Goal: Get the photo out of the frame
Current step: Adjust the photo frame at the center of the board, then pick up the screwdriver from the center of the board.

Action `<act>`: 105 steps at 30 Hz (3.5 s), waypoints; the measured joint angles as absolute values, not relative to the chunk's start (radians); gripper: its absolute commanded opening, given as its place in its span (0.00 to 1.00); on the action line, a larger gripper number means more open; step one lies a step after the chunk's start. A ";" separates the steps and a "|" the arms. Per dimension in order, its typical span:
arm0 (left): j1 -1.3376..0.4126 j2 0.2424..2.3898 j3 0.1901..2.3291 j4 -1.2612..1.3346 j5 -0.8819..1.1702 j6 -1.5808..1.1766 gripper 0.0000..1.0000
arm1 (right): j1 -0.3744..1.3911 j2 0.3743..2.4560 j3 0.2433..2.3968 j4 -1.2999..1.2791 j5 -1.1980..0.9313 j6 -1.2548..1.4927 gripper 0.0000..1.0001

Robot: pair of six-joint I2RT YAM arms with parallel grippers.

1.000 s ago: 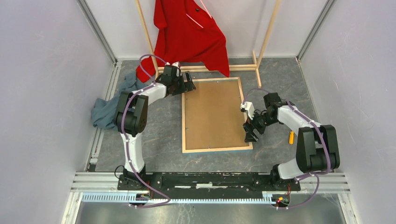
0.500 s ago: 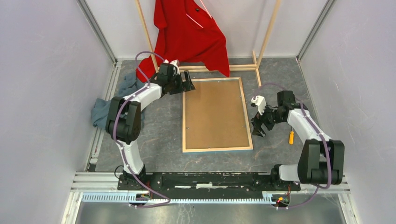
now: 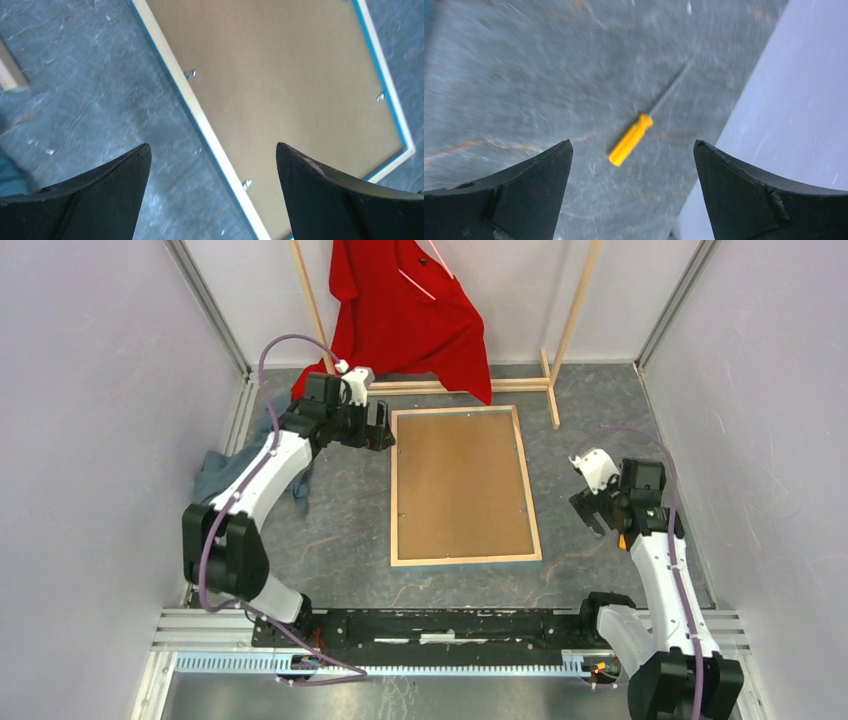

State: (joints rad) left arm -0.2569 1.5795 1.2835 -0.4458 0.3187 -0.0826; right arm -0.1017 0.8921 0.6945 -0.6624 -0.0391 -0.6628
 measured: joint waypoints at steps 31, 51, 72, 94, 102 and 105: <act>-0.258 1.234 0.977 -0.443 0.289 0.152 1.00 | -0.491 1.158 0.545 -0.538 -0.108 -0.773 0.84; -0.256 1.233 0.965 -0.434 0.291 0.152 1.00 | -0.623 1.306 0.599 -0.540 -0.314 -0.801 0.39; -0.253 1.224 0.958 -0.421 0.339 0.162 1.00 | -0.624 1.129 0.660 -0.643 -0.397 -0.915 0.00; -0.564 1.394 1.342 -0.733 0.632 0.386 1.00 | 0.345 1.057 0.865 -0.672 -0.644 -0.849 0.00; -0.608 1.639 1.510 -0.884 0.831 0.407 1.00 | 0.345 1.067 0.736 -0.559 -0.630 -0.819 0.00; -0.612 1.671 1.528 -0.901 0.876 0.406 1.00 | 0.345 1.027 0.707 -0.517 -0.626 -0.807 0.00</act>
State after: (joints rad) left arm -0.6121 1.6714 1.5280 -0.9009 0.8764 0.4065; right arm 0.3450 1.0267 0.7067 -0.5175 -0.6262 -0.8066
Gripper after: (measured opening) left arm 0.996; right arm 0.235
